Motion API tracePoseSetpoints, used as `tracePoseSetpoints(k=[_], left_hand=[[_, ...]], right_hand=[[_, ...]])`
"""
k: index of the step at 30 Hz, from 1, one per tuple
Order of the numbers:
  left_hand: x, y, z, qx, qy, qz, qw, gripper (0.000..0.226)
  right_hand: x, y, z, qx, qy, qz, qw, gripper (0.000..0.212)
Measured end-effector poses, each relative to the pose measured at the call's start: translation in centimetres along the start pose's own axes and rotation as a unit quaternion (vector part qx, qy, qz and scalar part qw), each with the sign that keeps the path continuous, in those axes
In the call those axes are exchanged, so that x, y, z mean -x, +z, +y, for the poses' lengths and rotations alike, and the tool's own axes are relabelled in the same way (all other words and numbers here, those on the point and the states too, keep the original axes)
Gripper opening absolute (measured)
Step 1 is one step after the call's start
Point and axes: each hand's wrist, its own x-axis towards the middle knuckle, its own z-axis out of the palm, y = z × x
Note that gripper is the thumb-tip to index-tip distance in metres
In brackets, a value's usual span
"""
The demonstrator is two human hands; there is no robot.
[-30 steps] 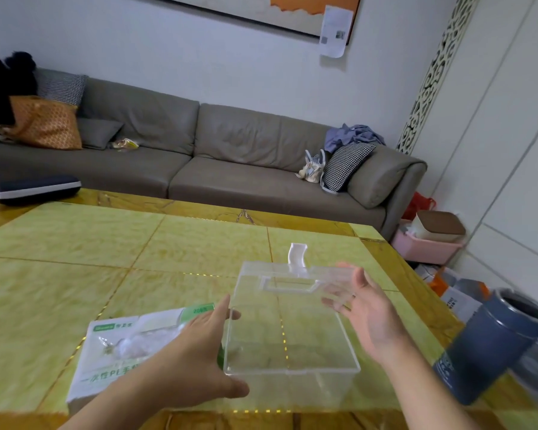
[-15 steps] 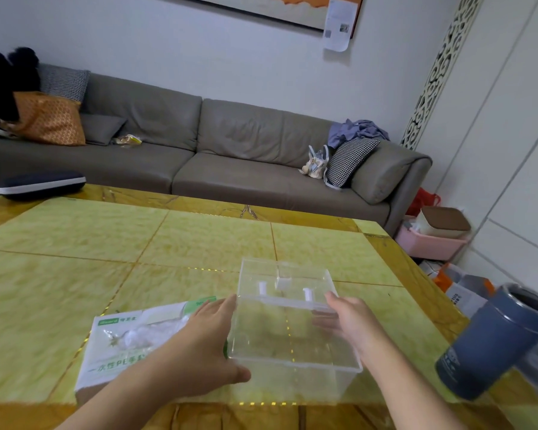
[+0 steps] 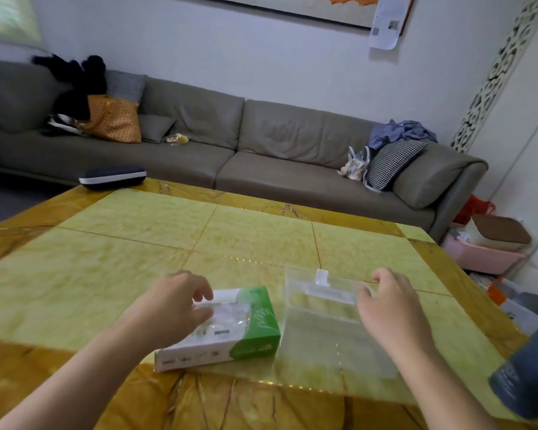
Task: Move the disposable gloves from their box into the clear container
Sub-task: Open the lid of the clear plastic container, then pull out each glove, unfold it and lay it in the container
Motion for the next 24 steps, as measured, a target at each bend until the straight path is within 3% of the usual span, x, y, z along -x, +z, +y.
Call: tracePoseSetpoints(k=[2,5,10,17,24], left_hand=[[0.4,0.3,-0.2,0.009,-0.004,0.009,1.0,0.002],[0.4,0.4,-0.1,0.034,-0.005,0.027,0.999,0.013],[0.0,1.1,-0.2,0.091,-0.005,0.038,0.995,0.014],[0.0,1.0,0.4,0.215,-0.026,0.115,0.97,0.018],[0.4,1.0,1.5,0.305,-0.039,0.124,0.943,0.019]], right_hand=[[1.1,-0.1,-2.0,0.054,-0.054,0.012,0.997,0.035],[2.9,0.1,-4.9,0.023,-0.16,0.015,0.987,0.028],[5.5,2.2,-9.3,-0.04,-0.339,-0.073,0.937,0.033],[7.2,4.5,-12.0,0.066,-0.365,-0.097,0.923,0.024],[8.4,5.9,-11.7,0.096,-0.403,-0.103,0.904,0.016]])
